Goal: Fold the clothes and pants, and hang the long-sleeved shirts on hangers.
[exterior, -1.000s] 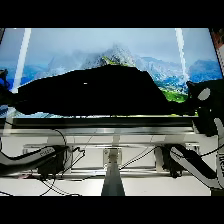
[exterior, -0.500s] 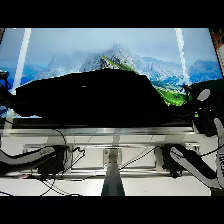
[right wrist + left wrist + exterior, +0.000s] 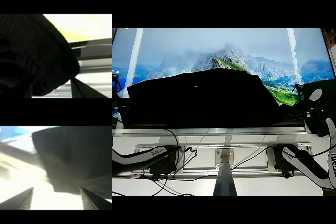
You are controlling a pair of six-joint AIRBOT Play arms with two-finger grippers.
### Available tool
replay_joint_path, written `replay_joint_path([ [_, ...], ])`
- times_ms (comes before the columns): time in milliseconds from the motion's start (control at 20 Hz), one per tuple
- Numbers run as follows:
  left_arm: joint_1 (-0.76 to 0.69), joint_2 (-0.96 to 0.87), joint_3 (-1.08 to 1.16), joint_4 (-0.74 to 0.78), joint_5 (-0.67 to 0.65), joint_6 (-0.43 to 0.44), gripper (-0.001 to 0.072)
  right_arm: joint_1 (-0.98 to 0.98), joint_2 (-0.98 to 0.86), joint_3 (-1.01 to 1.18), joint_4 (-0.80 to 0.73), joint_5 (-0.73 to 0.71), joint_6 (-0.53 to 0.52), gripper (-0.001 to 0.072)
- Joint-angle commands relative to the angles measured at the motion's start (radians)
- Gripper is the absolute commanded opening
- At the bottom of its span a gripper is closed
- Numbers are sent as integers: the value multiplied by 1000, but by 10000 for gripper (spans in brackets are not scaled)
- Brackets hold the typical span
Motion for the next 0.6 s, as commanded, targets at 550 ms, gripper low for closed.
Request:
replay_joint_path([
  [550, 261, 104, 43, -101, -1, -39, 544, -1, 1, 0, -2, -58, -23, 510],
])
